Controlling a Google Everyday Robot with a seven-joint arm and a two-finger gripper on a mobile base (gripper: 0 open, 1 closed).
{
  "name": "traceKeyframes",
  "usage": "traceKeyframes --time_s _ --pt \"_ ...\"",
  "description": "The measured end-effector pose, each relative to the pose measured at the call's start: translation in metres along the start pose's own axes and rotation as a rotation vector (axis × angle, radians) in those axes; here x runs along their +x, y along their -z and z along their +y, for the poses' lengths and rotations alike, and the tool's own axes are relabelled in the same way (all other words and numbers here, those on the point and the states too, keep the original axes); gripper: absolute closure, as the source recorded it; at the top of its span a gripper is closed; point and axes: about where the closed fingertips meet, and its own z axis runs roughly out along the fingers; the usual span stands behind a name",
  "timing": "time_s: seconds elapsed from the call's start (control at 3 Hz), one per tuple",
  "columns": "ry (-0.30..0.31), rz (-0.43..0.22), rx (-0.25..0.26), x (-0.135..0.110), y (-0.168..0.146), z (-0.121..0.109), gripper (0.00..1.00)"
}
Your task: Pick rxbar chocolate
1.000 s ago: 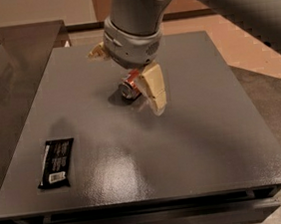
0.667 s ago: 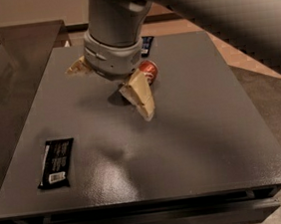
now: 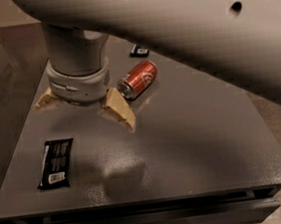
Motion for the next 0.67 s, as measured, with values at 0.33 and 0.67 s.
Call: traceKeyframes --time_s 0.33,0.67 --pt "0.000 0.000 0.000 0.000 0.000 0.000 0.00" --pt "0.057 -0.003 -0.018 -0.005 0.004 -0.012 0.00"
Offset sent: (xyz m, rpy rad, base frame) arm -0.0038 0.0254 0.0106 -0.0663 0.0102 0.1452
